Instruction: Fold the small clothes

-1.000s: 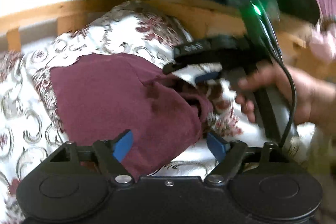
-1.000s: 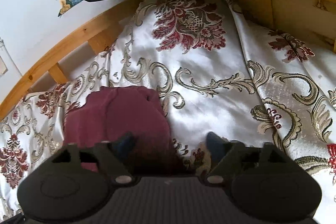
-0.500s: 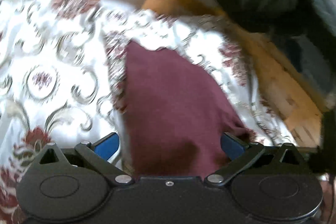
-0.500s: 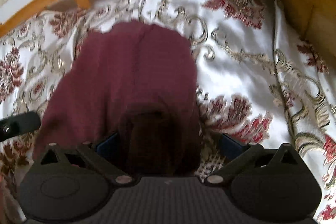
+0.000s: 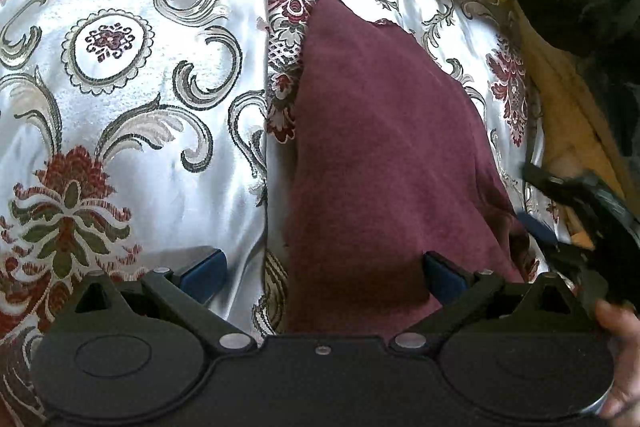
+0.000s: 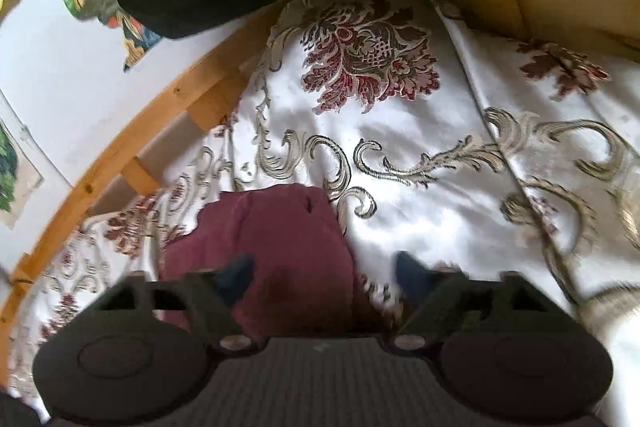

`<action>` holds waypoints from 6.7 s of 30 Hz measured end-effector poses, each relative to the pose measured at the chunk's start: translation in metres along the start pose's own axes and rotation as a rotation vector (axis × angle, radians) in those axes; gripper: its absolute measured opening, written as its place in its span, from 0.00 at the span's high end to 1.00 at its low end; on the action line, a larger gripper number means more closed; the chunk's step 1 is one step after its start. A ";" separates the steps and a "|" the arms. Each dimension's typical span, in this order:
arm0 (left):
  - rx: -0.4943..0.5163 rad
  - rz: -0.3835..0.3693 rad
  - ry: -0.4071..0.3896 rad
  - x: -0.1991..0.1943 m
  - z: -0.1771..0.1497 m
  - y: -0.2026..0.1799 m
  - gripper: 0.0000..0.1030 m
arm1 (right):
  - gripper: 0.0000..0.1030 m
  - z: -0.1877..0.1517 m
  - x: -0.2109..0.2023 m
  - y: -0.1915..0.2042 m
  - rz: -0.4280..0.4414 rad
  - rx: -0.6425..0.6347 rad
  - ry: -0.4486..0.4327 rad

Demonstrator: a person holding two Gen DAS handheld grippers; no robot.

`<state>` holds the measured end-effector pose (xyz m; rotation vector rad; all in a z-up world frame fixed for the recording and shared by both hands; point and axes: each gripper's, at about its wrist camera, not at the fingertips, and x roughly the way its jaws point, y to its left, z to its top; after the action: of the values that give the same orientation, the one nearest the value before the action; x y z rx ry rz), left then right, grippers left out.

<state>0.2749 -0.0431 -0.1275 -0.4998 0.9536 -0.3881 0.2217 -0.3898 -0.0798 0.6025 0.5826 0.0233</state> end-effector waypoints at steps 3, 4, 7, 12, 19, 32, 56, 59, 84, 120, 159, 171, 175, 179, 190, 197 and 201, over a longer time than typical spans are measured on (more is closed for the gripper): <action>0.008 -0.007 -0.007 0.000 -0.001 0.001 0.00 | 0.75 -0.004 0.022 0.002 -0.019 -0.042 0.006; 0.014 -0.011 -0.009 0.000 -0.001 0.001 0.00 | 0.83 -0.005 0.026 0.002 -0.017 -0.049 0.004; 0.025 -0.012 -0.016 0.001 -0.001 0.001 0.00 | 0.92 -0.007 0.028 0.011 0.016 -0.145 -0.072; 0.038 -0.007 -0.024 0.001 -0.002 0.000 0.00 | 0.93 -0.006 0.034 0.023 0.002 -0.266 -0.117; 0.028 -0.004 -0.013 0.002 0.001 -0.001 0.01 | 0.60 -0.002 0.042 -0.002 0.047 -0.106 -0.032; 0.029 -0.004 0.001 0.004 0.002 0.001 0.00 | 0.47 -0.008 0.054 -0.014 0.099 0.016 0.056; 0.045 0.001 0.004 0.006 0.003 -0.001 0.00 | 0.43 -0.012 0.058 -0.010 0.075 -0.041 0.054; 0.062 0.002 0.002 0.006 0.005 -0.004 0.01 | 0.43 -0.012 0.058 -0.008 0.072 -0.050 0.054; 0.079 -0.122 0.044 0.032 0.017 -0.009 0.01 | 0.26 -0.016 0.061 0.000 0.063 -0.065 0.055; 0.037 -0.123 -0.092 -0.013 0.028 -0.008 0.57 | 0.84 -0.015 -0.004 0.089 0.154 -0.379 -0.217; 0.208 0.163 -0.339 -0.073 0.047 -0.010 0.02 | 0.02 -0.013 0.011 0.121 0.081 -0.368 -0.275; 0.333 0.215 -0.481 -0.159 0.010 -0.051 0.01 | 0.00 -0.043 -0.097 0.141 0.094 -0.478 -0.452; 0.325 0.203 -0.520 -0.188 -0.005 -0.056 0.01 | 0.00 -0.057 -0.129 0.138 0.100 -0.493 -0.493; 0.336 0.203 -0.551 -0.211 -0.022 -0.060 0.01 | 0.00 -0.071 -0.159 0.134 0.104 -0.500 -0.532; 0.383 0.210 -0.574 -0.244 -0.062 -0.058 0.01 | 0.00 -0.100 -0.210 0.123 0.093 -0.475 -0.573; 0.431 0.226 -0.583 -0.254 -0.086 -0.054 0.01 | 0.00 -0.121 -0.224 0.129 0.057 -0.545 -0.545; 0.437 0.243 -0.563 -0.251 -0.102 -0.048 0.01 | 0.00 -0.134 -0.228 0.128 0.026 -0.543 -0.493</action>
<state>0.0523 0.0249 0.0189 -0.0760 0.3570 -0.2060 -0.0213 -0.2557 0.0161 0.0742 0.0746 0.0534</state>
